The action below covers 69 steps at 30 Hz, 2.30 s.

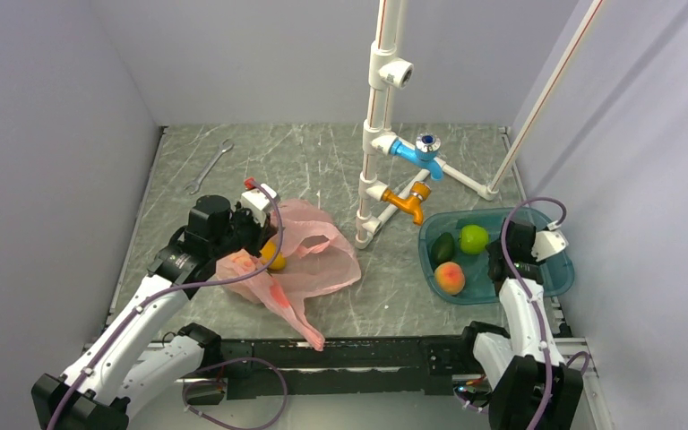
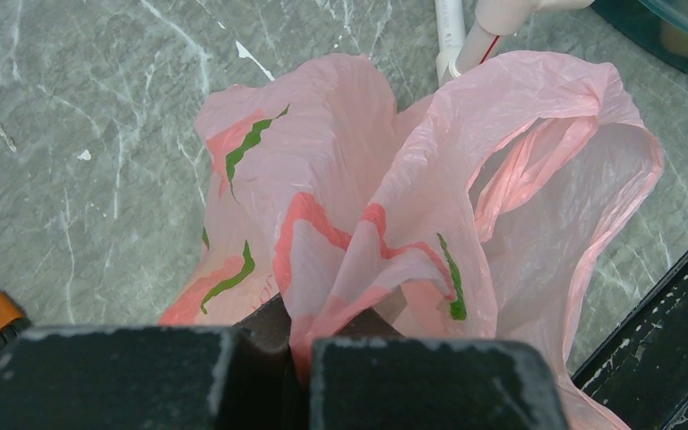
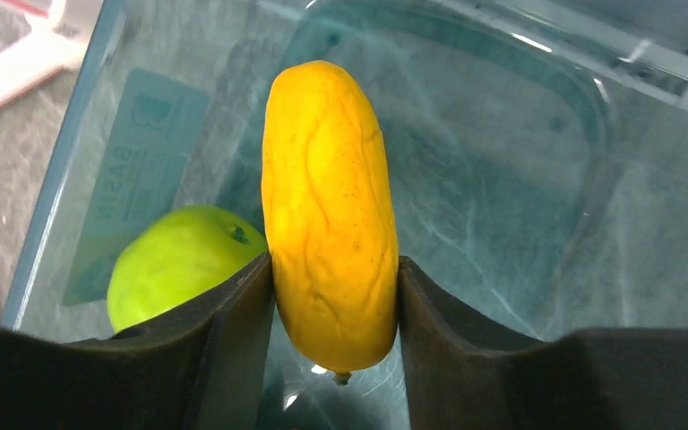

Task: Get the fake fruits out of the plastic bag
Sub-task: Place the fake fruit in the bin, then take out the fake fruit from the plastic bag.

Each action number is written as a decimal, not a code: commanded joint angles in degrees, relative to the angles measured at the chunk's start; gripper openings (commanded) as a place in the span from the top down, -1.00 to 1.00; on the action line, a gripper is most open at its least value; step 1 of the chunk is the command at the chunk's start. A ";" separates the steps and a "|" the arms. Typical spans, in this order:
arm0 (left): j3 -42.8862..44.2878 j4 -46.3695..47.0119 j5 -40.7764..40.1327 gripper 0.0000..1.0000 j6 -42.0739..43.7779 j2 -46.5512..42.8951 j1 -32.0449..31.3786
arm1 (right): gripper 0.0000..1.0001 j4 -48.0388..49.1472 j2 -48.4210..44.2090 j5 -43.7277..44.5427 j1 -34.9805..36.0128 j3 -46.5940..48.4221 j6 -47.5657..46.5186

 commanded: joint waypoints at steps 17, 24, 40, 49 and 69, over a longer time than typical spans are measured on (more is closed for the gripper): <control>2.44 0.88 -0.13 1.00 -0.19 -0.88 -0.25 | -0.62 -1.41 -14.94 -26.99 -0.51 3.50 -10.14; 2.49 0.74 -0.06 1.00 -0.24 -0.90 -0.23 | -0.64 2.14 -21.41 -52.58 0.40 1.08 -12.26; 2.40 0.68 -0.59 1.00 -0.19 -0.55 -0.21 | -0.68 25.74 -23.03 -42.90 48.82 -15.97 -1.05; 2.16 1.48 1.23 1.00 -0.06 -0.75 -0.25 | -0.42 30.70 -18.91 -24.79 68.93 -15.67 -10.36; -0.58 5.59 11.23 1.00 1.52 -6.02 -0.77 | 0.21 45.41 38.24 17.14 97.81 20.34 -29.70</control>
